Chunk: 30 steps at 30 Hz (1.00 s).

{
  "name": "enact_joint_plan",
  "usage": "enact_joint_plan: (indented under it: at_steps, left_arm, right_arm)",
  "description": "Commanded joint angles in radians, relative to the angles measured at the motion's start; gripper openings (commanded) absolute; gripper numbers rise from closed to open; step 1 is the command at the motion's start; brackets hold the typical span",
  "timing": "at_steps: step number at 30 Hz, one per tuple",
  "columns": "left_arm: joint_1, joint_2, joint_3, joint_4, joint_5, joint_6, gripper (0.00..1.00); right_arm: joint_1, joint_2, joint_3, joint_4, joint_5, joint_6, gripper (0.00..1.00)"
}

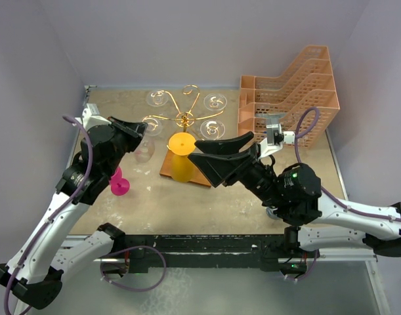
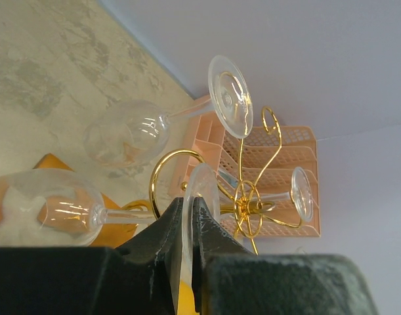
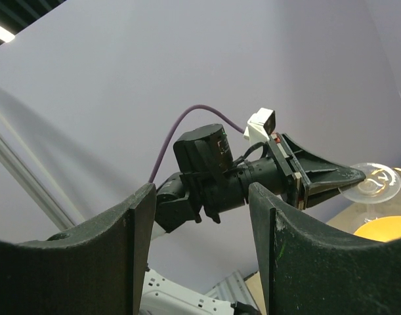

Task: Place the wine glass upside down on the wine glass rack

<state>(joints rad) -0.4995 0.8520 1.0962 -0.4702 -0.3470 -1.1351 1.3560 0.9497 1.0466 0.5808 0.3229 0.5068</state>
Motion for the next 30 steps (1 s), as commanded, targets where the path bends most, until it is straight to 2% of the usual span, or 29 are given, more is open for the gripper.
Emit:
enact_joint_plan:
  at_steps: [1,10,21,25,30]
  left_arm:
    - [0.003,-0.019,0.072,0.005,0.001,0.060,0.07]
    - [0.003,-0.015,0.101,-0.063,-0.031,0.110,0.22]
    - [0.003,-0.005,0.168,-0.162,-0.039,0.234,0.30]
    - [0.003,0.000,0.195,-0.189,-0.028,0.300,0.40]
    - [0.003,0.012,0.290,-0.313,-0.120,0.407,0.53]
  right_arm:
    - [0.002,-0.007,0.017,0.034,0.000,0.015,0.60]
    - [0.002,-0.006,0.015,0.033,0.008,0.022,0.60]
    - [0.002,-0.025,0.018,0.024,0.035,0.020,0.61]
    - [0.002,-0.030,0.018,0.011,0.063,0.029,0.61]
    - [0.002,-0.040,0.010,-0.006,0.098,0.046,0.61]
